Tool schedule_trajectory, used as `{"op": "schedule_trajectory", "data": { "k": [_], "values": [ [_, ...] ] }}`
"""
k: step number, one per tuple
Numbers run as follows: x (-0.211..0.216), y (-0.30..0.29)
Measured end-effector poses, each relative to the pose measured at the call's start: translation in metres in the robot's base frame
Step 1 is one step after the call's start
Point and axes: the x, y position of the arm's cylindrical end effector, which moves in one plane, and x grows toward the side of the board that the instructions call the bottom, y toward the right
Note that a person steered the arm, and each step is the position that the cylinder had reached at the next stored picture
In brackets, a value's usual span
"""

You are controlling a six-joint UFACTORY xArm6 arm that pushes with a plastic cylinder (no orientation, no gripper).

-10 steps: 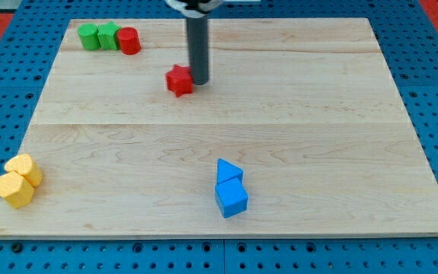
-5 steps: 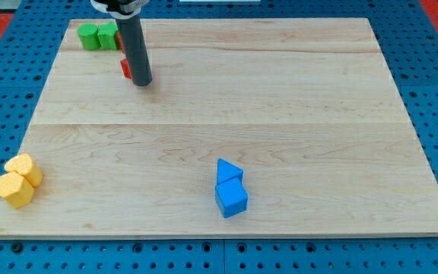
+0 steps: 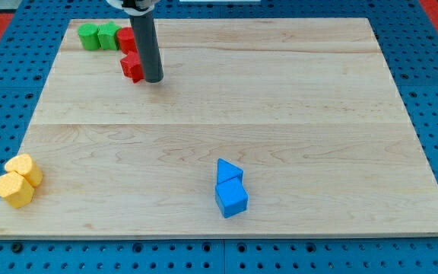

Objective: Slide red star below green star

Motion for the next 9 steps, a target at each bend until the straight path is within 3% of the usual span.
{"op": "schedule_trajectory", "data": {
  "k": [1, 2, 9],
  "values": [
    [-0.032, 0.0],
    [-0.037, -0.02],
    [-0.025, -0.059]
  ]
}}
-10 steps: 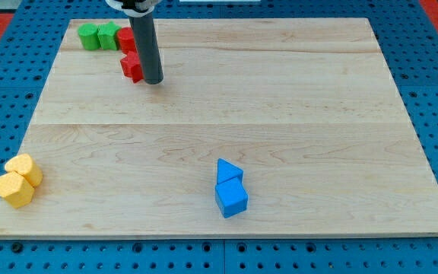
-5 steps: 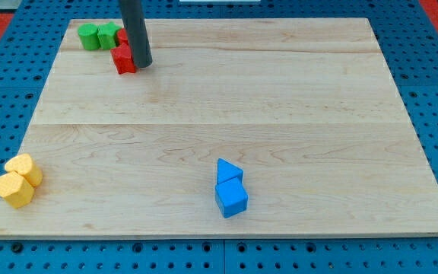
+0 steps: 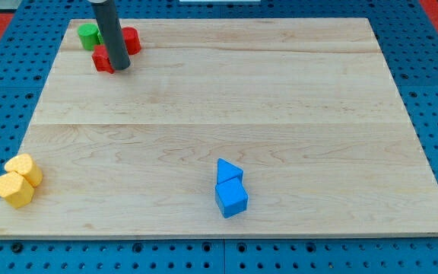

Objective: Slide red star below green star

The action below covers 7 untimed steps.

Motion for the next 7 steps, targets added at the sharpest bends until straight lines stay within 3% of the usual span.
{"op": "schedule_trajectory", "data": {
  "k": [2, 4, 7],
  "values": [
    [-0.016, 0.0],
    [0.035, -0.016],
    [0.005, -0.043]
  ]
}}
